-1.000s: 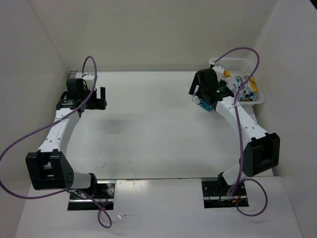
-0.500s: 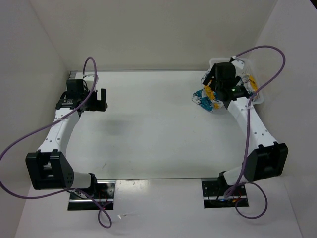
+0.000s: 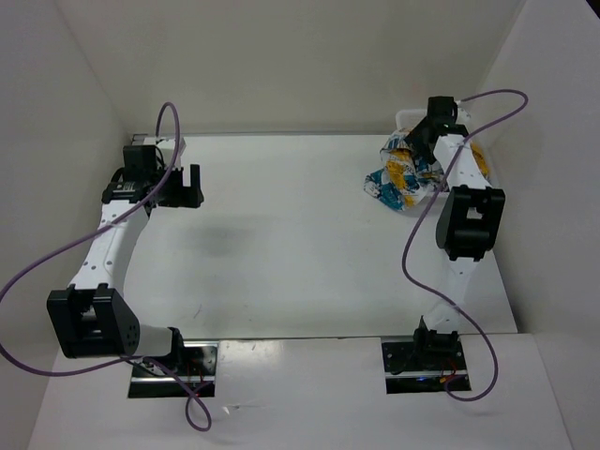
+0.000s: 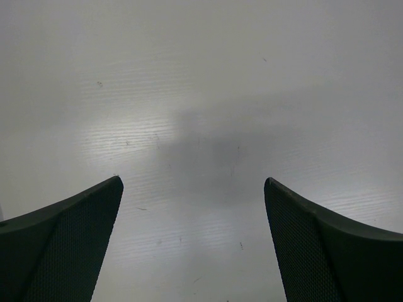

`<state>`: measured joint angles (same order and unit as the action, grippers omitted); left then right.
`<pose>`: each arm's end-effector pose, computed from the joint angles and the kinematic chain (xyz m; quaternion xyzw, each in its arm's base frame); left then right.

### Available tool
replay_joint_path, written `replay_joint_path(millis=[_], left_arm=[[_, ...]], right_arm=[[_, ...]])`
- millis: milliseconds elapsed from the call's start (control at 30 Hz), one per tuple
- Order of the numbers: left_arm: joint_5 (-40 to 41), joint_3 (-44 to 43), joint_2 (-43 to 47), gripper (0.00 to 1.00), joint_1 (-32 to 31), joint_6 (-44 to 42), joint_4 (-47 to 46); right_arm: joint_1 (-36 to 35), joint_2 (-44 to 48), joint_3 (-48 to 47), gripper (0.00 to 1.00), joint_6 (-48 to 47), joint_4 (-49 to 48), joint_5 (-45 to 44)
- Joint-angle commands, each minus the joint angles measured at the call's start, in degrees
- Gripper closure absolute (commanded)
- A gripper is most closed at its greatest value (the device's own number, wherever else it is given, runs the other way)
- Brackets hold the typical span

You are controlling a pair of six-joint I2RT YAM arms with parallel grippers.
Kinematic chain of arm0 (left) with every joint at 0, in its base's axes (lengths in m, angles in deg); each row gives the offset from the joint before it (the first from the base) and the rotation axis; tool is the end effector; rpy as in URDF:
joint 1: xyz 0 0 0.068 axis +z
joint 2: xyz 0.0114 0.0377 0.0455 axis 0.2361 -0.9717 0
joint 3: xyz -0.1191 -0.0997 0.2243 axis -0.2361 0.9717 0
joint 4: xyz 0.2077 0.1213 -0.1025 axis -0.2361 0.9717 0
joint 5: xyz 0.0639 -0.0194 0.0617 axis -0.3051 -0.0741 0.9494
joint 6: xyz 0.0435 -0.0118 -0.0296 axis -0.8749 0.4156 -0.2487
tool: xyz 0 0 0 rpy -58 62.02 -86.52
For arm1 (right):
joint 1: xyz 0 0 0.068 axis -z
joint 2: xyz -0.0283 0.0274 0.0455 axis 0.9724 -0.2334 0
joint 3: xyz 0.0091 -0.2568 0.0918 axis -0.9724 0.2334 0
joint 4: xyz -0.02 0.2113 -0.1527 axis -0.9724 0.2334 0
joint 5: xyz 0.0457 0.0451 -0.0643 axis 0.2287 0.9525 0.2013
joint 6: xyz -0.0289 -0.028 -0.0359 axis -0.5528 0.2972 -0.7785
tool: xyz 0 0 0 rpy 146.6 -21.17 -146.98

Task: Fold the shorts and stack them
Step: Grab the shorts from the pile, then move the shorts to the center of the board

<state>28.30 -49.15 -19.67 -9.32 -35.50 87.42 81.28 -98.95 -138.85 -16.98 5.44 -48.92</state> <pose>0.2990 0.0170 0.3262 -0.0009 0.9027 -0.0580 0.4264 0.4773 -0.0471 0.2799 0.3622 0.8418 0.0186 0.3998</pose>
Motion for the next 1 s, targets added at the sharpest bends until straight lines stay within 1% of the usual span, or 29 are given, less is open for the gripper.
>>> replay_joint_path(millis=[0, 33, 133, 200, 267, 367, 400, 433, 467, 500, 567, 600, 633, 667, 700, 733, 767, 800, 833, 867, 900, 933, 967], left_arm=[[-0.6, -2.6, 0.7, 0.0, -0.1, -0.2, 1.8], [-0.6, -2.6, 0.7, 0.0, -0.1, -0.2, 1.8], [-0.6, -2.6, 1.3, 0.0, -0.1, -0.2, 1.8], [-0.6, -2.6, 1.9, 0.0, -0.1, -0.2, 1.8], [-0.6, -2.0, 1.9, 0.0, -0.1, -0.2, 1.8], [-1.7, -2.0, 1.9, 0.0, -0.1, -0.2, 1.2], [-1.8, -2.0, 1.9, 0.0, -0.1, -0.2, 1.2], [-2.9, -2.0, 1.2, 0.0, -0.1, -0.2, 0.6], [-3.5, -2.0, 1.2, 0.0, -0.1, -0.2, 0.6], [-4.2, -2.0, 0.5, 0.0, -0.1, -0.2, -0.2], [-6.5, -2.0, -0.7, 0.0, -0.1, -0.2, -1.3], [-7.0, -3.6, -1.7, 0.0, -0.1, -0.2, -0.8], [-7.0, -4.5, -2.2, 0.0, -0.1, -0.2, -0.8], [-7.0, -5.5, -2.2, 0.0, -0.1, -0.2, 0.0], [-7.0, -6.3, -2.9, 0.0, -0.1, -0.2, 0.0], [-7.0, -7.8, -2.9, 0.0, -0.1, -0.2, 0.5], [-7.0, -9.2, -2.9, 0.0, 0.5, -0.2, 0.5], [-7.0, -9.2, -2.9, 0.0, 0.5, -0.2, 1.1], [-7.0, -10.1, -2.9, 0.0, 0.5, -0.2, 1.1], [-7.0, -11.7, -3.4, 0.0, 1.8, -0.2, 1.1], [-7.5, -12.5, -3.4, 0.0, 1.8, -0.2, 1.7], [-7.6, -13.3, -4.0, 0.0, 2.3, -0.2, 1.7], [-7.6, -14.0, -4.0, 0.0, 2.3, -0.2, 2.3]], right_arm=[[1.7, -3.8, -8.6, 0.41, 2.9, 2.2, 5.5], [1.7, -4.7, -11.3, 0.5, 3.0, 2.2, 5.5], [1.7, -6.8, -16.8, 0.71, 4.3, 5.6, 2.3], [1.7, -6.8, -18.1, 1.0, 4.3, 6.5, -1.0], [0.4, -5.4, -18.8, 1.0, 4.9, 7.4, -3.6], [-2.2, 1.1, -19.3, 1.0, 2.3, 6.1, -5.5], [-4.8, 3.1, -19.3, 1.0, -0.4, 5.2, -5.0], [-6.3, 6.7, -21.0, 1.0, -1.4, 4.4, -4.5], [-7.7, 8.0, -22.5, 1.0, -2.2, 4.4, -3.3], [-10.4, 8.8, -26.6, 1.0, -3.7, 4.4, -1.7], [-13.1, 8.3, -32.9, 1.0, -4.6, 6.4, 2.2], [-16.2, 5.3, -42.4, 1.0, -6.6, 7.9, 2.9], [-17.9, 3.2, -48.6, 1.0, -7.4, 12.3, 2.9], [-19.5, 2.0, -53.8, 1.0, -8.1, 12.4, 2.9], [-21.8, 2.0, -56.7, 1.0, -8.1, 11.8, 4.8], [-22.5, 2.6, -57.3, 1.0, -8.1, 10.9, 6.3], [-23.9, 1.9, -64.2, 1.0, -7.3, 10.3, 10.0], [-23.9, 1.9, -64.3, 1.0, -7.3, 10.3, 10.1], [-25.9, 1.0, -67.3, 1.0, -6.6, 11.3, 10.1], [-26.5, -0.5, -70.6, 1.0, -6.6, 12.2, 10.1], [-26.5, 0.7, -69.3, 1.0, -6.0, 11.7, 12.0], [-27.0, 1.2, -69.3, 1.0, -5.2, 11.7, 12.0], [-27.0, 0.6, -71.3, 1.0, -5.2, 13.4, 12.0]])
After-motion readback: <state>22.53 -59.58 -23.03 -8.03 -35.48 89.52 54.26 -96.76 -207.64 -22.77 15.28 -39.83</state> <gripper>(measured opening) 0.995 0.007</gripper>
